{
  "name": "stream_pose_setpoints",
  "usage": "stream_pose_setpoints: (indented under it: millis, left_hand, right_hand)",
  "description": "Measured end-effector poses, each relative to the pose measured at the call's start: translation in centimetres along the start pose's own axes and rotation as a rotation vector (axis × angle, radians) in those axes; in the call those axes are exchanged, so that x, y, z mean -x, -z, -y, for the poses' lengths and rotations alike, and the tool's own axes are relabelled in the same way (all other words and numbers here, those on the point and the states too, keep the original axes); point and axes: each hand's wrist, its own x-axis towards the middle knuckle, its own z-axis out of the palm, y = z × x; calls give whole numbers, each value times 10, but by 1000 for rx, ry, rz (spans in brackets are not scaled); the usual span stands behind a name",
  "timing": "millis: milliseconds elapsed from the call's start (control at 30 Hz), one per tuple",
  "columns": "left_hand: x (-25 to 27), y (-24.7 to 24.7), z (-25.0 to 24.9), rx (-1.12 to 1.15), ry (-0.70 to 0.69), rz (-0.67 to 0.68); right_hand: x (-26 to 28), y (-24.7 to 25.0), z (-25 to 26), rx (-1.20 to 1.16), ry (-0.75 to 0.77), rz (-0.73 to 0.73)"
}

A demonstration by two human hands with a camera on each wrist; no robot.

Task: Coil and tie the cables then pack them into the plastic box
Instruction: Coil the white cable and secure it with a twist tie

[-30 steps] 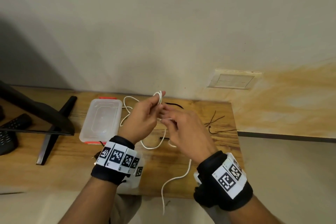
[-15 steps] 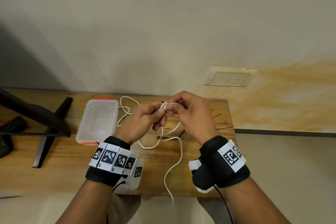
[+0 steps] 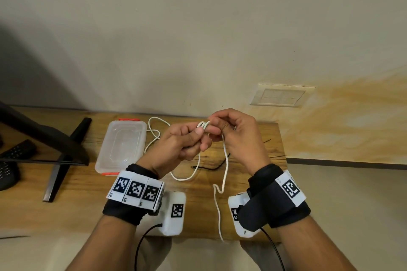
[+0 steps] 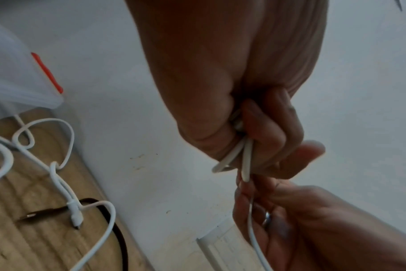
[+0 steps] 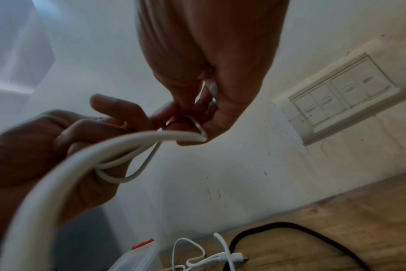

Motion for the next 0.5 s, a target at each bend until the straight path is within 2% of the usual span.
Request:
stream_pose_setpoints:
  millis: [233, 367, 433, 500]
  left_hand:
    - [1, -3, -1, 145, -75, -38]
    - [-4, -1, -3, 149, -149, -174]
    - [-8, 5, -2, 61, -174, -240]
    - [-10, 6, 1, -20, -182, -285]
  right_hand:
    - [8, -6, 6, -106, -176, 74]
    - [20, -13, 4, 199, -188, 251]
    - [27, -17, 1, 374, -114, 325]
    - [33, -17, 1, 526, -4, 338]
